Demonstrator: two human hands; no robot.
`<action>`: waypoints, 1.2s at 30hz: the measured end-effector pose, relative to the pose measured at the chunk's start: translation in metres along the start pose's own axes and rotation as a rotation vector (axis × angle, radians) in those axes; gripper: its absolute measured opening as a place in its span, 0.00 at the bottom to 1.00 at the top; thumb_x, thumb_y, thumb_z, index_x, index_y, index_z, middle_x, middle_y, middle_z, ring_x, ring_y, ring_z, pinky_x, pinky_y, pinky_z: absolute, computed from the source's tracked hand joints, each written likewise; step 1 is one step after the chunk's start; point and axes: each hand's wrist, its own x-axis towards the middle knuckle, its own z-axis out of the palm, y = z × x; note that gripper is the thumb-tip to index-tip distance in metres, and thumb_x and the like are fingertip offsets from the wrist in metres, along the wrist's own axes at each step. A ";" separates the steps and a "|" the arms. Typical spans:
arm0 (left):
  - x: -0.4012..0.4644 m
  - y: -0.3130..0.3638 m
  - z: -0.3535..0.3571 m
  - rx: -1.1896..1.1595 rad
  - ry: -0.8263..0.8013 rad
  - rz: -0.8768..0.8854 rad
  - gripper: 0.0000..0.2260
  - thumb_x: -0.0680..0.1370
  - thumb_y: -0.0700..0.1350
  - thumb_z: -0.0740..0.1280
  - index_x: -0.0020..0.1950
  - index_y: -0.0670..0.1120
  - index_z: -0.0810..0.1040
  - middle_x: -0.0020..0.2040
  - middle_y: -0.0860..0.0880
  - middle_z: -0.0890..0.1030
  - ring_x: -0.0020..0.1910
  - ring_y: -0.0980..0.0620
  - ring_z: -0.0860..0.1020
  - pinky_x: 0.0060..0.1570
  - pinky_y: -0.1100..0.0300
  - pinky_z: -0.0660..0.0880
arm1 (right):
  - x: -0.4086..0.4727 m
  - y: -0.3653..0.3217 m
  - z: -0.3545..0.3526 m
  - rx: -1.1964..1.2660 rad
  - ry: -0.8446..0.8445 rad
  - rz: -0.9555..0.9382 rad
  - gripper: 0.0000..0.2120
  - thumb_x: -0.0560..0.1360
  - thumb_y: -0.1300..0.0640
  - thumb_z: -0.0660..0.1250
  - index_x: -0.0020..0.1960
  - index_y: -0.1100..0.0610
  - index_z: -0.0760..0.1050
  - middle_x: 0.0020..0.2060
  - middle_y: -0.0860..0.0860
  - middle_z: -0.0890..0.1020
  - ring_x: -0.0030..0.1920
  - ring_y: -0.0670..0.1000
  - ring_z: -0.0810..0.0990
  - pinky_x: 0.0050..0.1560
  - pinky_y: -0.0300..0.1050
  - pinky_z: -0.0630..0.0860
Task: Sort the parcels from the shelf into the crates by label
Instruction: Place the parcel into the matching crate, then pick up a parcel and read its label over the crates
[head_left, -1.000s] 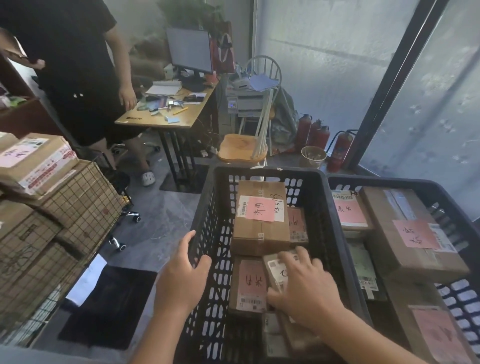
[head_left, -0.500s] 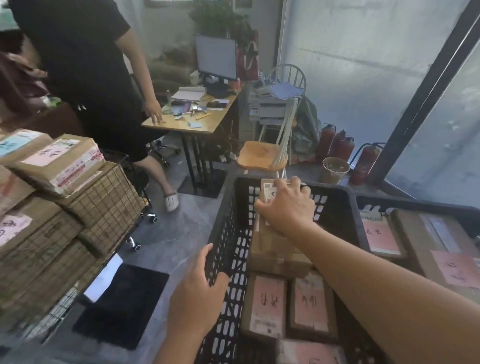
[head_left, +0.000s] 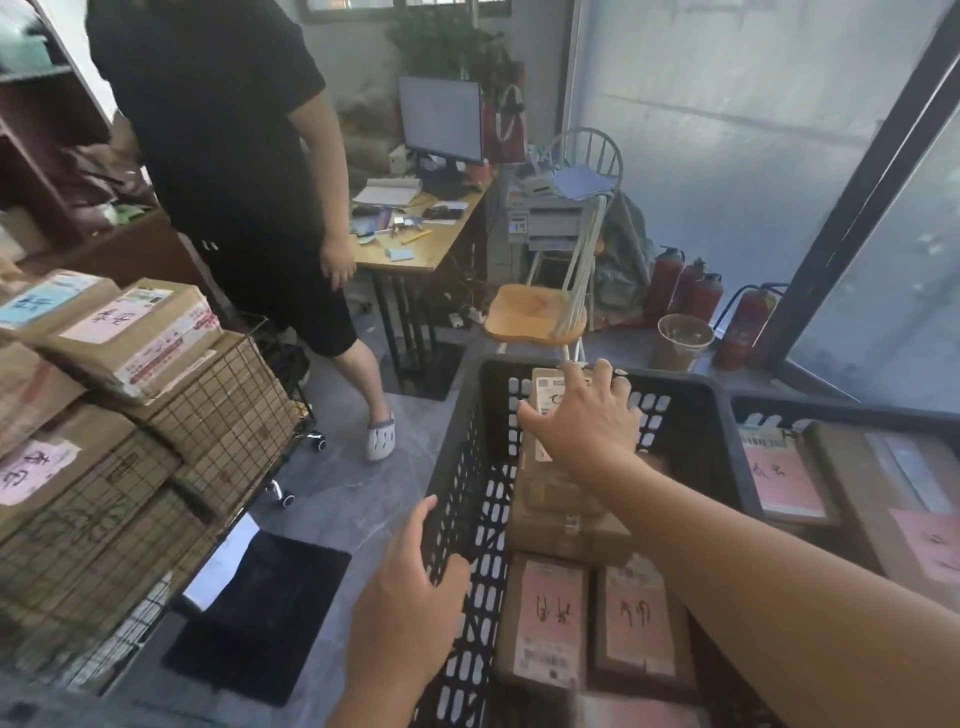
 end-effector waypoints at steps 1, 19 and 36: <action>0.000 0.000 0.000 -0.008 -0.004 0.005 0.28 0.80 0.57 0.63 0.78 0.69 0.57 0.74 0.61 0.72 0.65 0.54 0.78 0.66 0.46 0.78 | -0.003 0.001 -0.007 0.014 0.017 -0.025 0.43 0.72 0.26 0.60 0.81 0.48 0.60 0.80 0.56 0.61 0.78 0.63 0.61 0.72 0.65 0.68; -0.082 0.091 -0.039 -0.034 0.052 0.377 0.39 0.71 0.70 0.62 0.81 0.66 0.56 0.82 0.63 0.57 0.81 0.59 0.55 0.79 0.44 0.62 | -0.166 0.105 -0.129 0.187 -0.071 -0.497 0.41 0.75 0.30 0.67 0.80 0.28 0.46 0.82 0.35 0.54 0.81 0.44 0.57 0.78 0.51 0.60; -0.397 0.103 -0.058 0.080 0.525 0.132 0.38 0.76 0.62 0.71 0.81 0.65 0.55 0.80 0.65 0.58 0.76 0.65 0.58 0.74 0.59 0.60 | -0.328 0.110 -0.195 0.256 -0.267 -1.097 0.42 0.74 0.27 0.64 0.80 0.30 0.44 0.82 0.36 0.53 0.82 0.45 0.55 0.80 0.60 0.63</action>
